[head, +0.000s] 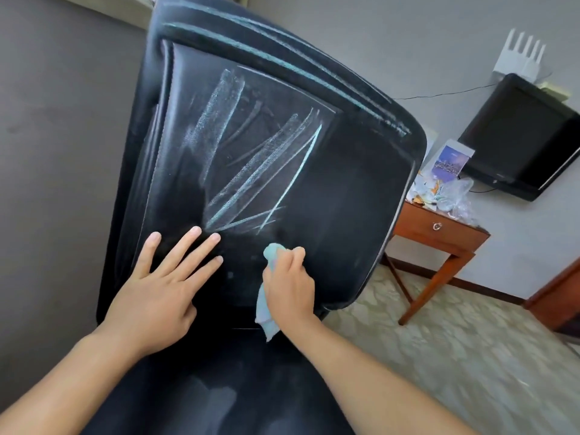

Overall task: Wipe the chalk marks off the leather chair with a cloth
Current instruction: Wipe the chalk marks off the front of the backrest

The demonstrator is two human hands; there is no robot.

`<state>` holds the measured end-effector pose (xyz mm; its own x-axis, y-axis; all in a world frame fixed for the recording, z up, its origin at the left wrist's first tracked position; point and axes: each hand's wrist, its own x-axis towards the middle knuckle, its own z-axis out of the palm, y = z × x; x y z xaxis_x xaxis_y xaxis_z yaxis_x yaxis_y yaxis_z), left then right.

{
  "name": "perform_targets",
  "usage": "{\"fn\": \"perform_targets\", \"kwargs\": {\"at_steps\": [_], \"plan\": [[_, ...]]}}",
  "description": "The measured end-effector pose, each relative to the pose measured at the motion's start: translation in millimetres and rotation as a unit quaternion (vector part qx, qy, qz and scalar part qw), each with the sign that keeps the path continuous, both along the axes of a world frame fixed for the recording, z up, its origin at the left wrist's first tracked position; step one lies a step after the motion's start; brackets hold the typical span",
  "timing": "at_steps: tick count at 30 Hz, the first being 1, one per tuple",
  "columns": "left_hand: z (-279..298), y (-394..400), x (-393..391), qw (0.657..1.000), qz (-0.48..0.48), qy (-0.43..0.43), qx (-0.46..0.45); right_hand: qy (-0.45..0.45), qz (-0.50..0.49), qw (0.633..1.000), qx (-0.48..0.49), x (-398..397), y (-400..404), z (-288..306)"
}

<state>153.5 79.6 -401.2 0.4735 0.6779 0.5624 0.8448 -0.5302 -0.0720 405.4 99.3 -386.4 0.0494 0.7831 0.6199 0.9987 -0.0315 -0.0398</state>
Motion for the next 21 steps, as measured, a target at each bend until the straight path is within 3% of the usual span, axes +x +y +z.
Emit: {"fn": "perform_targets", "kwargs": {"at_steps": [4, 8, 10, 12, 15, 19, 21], "plan": [[-1, -1, 3, 1.000, 0.006, -0.003, -0.001, -0.037, -0.028, 0.991, 0.124, 18, 11, 97], [-2, 1, 4, 1.000, 0.008, -0.002, 0.003, -0.047, -0.059, 0.980, 0.184, 22, 48, 233], [-2, 0, 4, 1.000, 0.008, -0.001, 0.000, -0.020, -0.051, 0.980, 0.190, 16, 68, 268], [-2, 1, 3, 1.000, 0.006, 0.000, -0.002, 0.016, -0.040, 0.976, 0.215, 7, 80, 262], [-2, 2, 3, 1.000, 0.005, -0.001, -0.007, 0.024, -0.022, 0.972, 0.232, -5, 68, 201], [-1, 1, 4, 1.000, 0.004, 0.000, -0.004, -0.061, 0.033, 0.992, 0.108, -6, 20, 73], [-1, -1, 4, 1.000, 0.003, -0.003, -0.003, -0.083, 0.047, 0.995, 0.038, -2, 2, 36]]}}
